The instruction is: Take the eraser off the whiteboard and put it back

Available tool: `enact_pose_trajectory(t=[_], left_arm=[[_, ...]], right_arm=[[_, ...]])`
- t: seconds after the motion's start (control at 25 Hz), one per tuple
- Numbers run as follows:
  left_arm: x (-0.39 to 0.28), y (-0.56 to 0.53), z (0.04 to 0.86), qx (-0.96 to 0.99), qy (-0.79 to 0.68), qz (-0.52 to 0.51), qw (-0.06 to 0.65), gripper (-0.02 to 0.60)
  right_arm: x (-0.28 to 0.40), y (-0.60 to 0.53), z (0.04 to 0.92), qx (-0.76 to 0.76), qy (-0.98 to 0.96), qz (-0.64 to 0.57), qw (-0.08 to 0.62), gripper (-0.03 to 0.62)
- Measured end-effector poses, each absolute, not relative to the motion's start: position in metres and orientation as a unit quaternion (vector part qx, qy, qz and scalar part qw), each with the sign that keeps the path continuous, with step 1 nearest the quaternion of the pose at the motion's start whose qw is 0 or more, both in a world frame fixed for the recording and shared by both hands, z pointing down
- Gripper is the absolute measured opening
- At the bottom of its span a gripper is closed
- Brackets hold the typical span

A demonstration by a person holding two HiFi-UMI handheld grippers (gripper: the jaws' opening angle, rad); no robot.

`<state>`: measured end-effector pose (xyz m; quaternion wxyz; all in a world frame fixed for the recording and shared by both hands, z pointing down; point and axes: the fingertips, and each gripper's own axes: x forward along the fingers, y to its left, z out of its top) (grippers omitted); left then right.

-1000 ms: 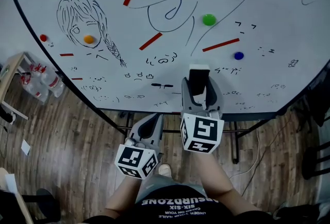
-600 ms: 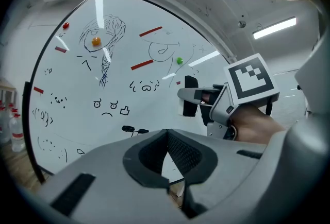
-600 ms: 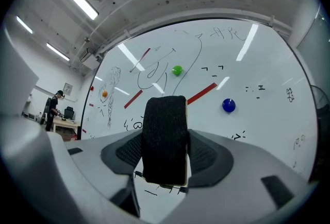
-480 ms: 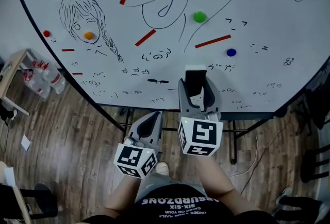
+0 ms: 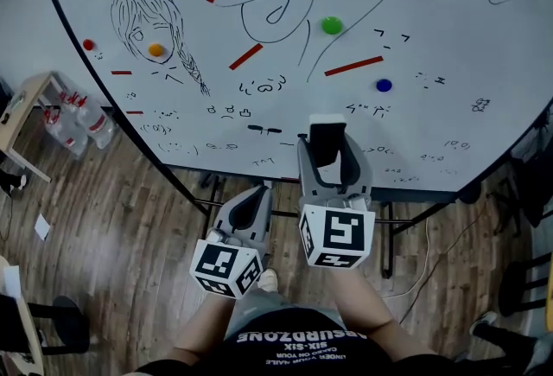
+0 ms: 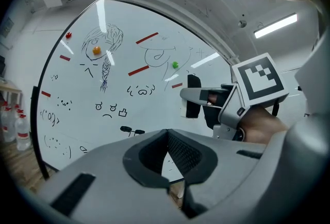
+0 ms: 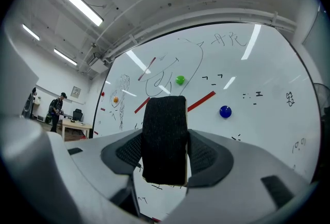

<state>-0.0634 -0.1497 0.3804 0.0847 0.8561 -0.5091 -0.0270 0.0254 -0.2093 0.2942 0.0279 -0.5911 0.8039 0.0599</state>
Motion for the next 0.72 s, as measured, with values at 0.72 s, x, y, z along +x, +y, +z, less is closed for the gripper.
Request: enact_pose_trajectory(t=[0.72], left_arm=[[-0.056, -0.127, 0.371, 0.839, -0.538, -0.032, 0.080, 0.006]], right_arm=[[0.032, -0.177, 0.312, -0.553, 0.832, 0.042, 0.027, 0.247]])
